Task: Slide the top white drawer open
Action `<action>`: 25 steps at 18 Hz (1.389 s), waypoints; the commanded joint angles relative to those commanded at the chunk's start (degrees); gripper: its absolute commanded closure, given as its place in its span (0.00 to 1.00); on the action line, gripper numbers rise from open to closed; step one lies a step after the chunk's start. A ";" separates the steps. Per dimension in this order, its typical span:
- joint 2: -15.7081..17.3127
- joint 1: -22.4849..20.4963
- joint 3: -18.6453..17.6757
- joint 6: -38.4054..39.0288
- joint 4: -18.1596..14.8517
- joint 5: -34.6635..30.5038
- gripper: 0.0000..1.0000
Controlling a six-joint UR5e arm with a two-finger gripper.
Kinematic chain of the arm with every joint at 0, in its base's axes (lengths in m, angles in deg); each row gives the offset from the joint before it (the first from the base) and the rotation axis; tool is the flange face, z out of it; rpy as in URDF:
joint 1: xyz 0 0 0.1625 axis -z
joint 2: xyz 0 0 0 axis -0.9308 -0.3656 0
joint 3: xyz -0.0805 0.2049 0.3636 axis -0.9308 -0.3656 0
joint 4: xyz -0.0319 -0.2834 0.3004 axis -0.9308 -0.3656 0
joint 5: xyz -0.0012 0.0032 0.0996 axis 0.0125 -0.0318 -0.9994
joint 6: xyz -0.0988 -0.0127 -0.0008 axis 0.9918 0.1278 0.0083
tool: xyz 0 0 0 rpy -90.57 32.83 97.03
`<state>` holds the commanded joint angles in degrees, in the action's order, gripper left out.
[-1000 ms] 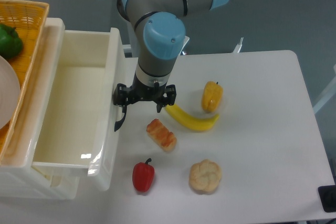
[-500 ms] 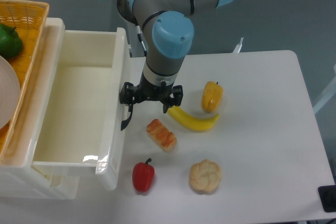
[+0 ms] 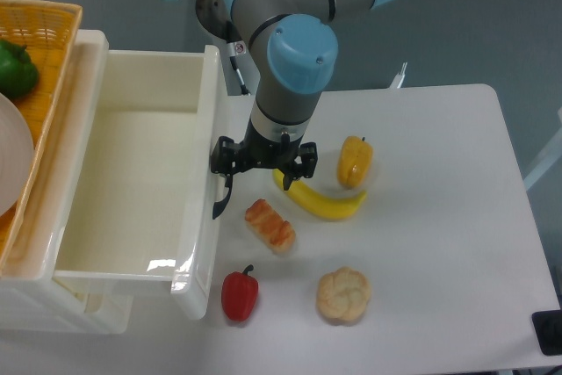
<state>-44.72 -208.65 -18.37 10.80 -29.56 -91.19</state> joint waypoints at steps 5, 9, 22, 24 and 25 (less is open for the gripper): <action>-0.70 -0.53 0.00 0.09 0.00 0.18 0.00; -1.41 -0.53 0.00 0.18 0.00 0.88 0.00; -0.62 -1.67 0.17 0.62 -1.67 5.19 0.00; -0.62 -2.20 0.35 0.53 -2.19 5.19 0.00; -0.62 -2.46 0.35 0.27 -2.89 5.10 0.00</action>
<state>-45.34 -211.11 -18.02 11.07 -32.46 -86.09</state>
